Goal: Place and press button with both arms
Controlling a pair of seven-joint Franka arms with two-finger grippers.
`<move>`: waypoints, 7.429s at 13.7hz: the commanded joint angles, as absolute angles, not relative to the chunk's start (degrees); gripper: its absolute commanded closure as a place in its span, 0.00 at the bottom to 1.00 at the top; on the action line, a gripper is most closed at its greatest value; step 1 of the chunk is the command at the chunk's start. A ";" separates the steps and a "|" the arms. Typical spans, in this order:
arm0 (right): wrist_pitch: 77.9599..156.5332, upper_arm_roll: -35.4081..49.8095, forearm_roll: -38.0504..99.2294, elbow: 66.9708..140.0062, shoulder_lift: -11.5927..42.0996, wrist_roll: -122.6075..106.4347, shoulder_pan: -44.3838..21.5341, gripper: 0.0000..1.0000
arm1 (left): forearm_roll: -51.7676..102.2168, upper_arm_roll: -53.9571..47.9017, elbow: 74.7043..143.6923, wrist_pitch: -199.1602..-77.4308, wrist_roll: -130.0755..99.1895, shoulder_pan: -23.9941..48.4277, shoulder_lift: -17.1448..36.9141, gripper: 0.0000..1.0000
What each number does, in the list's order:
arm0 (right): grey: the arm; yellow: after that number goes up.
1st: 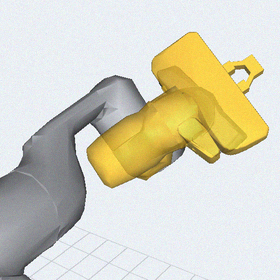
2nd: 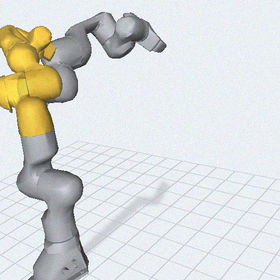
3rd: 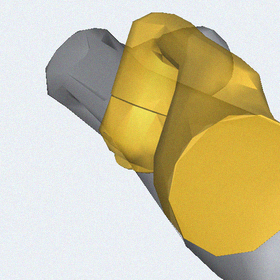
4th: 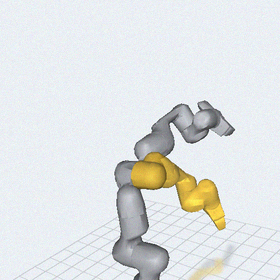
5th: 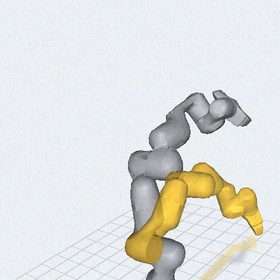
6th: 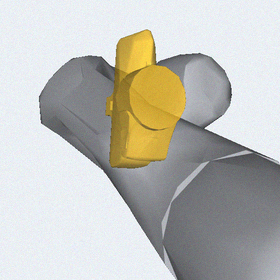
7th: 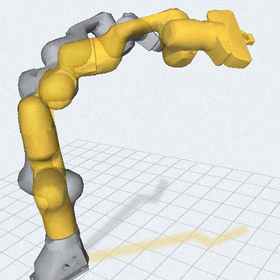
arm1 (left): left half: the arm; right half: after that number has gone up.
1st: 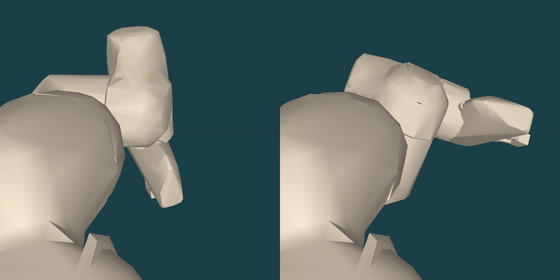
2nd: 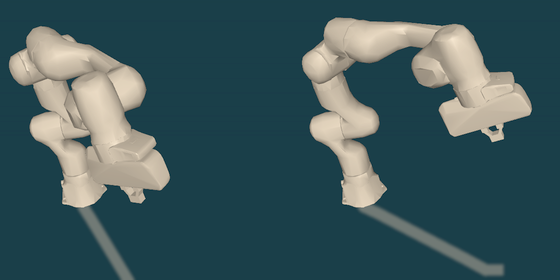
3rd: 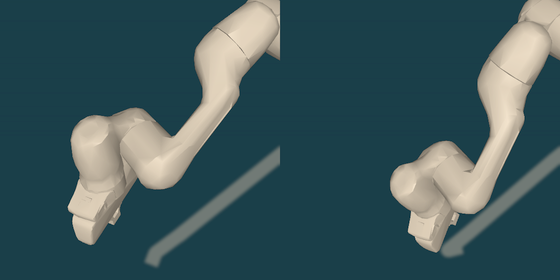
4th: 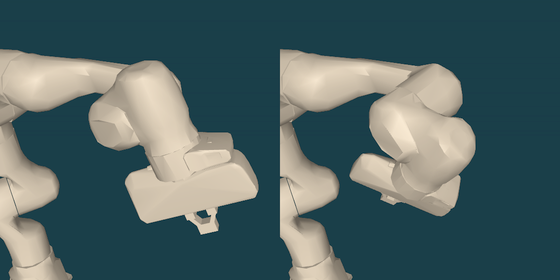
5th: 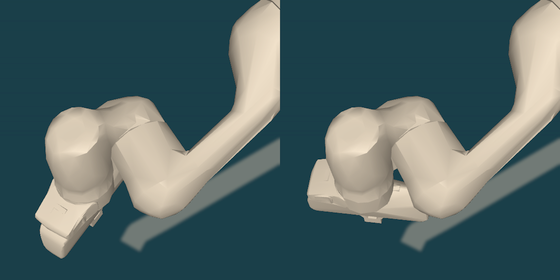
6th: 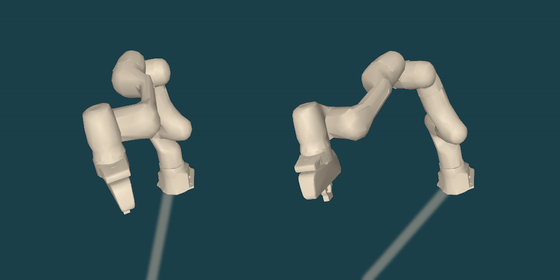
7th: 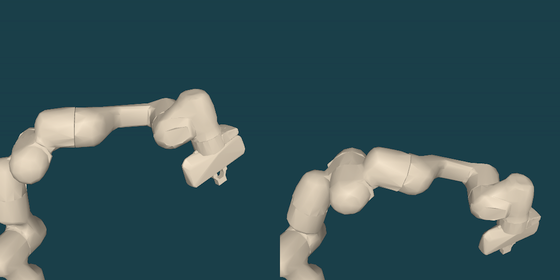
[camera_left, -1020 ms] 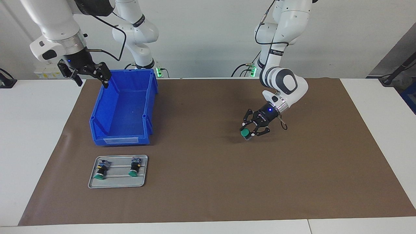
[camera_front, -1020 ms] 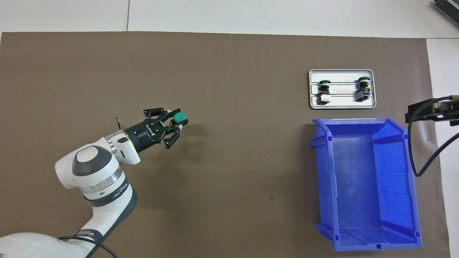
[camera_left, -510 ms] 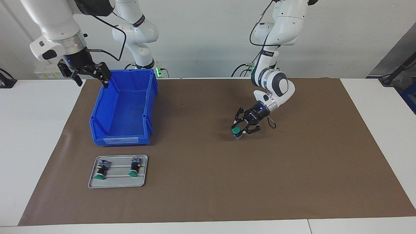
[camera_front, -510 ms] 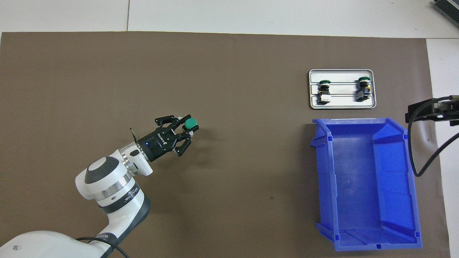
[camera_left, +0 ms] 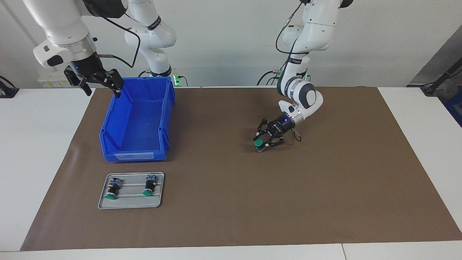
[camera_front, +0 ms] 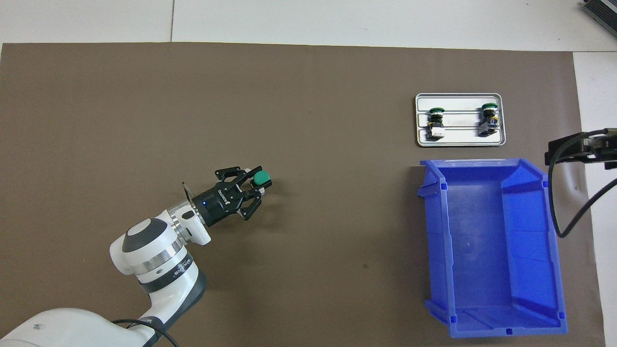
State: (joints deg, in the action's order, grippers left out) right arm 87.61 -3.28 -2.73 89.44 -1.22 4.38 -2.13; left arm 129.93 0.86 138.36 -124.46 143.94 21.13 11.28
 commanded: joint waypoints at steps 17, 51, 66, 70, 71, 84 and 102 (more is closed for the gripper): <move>86.92 -3.08 -1.32 89.74 -1.67 2.81 -1.58 0.00 | 97.79 1.93 134.93 -130.78 117.74 14.25 2.11 0.27; 86.92 -3.08 -1.32 89.74 -1.67 2.81 -1.58 0.00 | 4.83 1.49 114.61 -130.87 -10.02 30.59 8.25 1.00; 86.92 -3.08 -1.32 89.74 -1.67 2.81 -1.58 0.00 | -0.62 1.41 115.93 -133.59 -12.66 32.52 13.01 1.00; 86.92 -3.08 -1.32 89.74 -1.67 2.81 -1.58 0.00 | -0.53 1.58 114.79 -129.92 -13.01 32.00 12.48 1.00; 86.92 -3.08 -1.32 89.74 -1.67 2.81 -1.58 0.00 | -0.53 1.76 113.31 -127.90 -13.01 31.73 11.96 1.00; 86.92 -3.08 -1.32 89.74 -1.67 2.90 -1.58 0.00 | -0.62 2.90 109.86 -116.47 3.15 19.79 5.72 0.00; 86.92 -3.08 -1.32 89.74 -1.67 2.81 -1.58 0.00 | 0.09 3.25 84.76 -88.89 7.21 4.22 4.47 0.00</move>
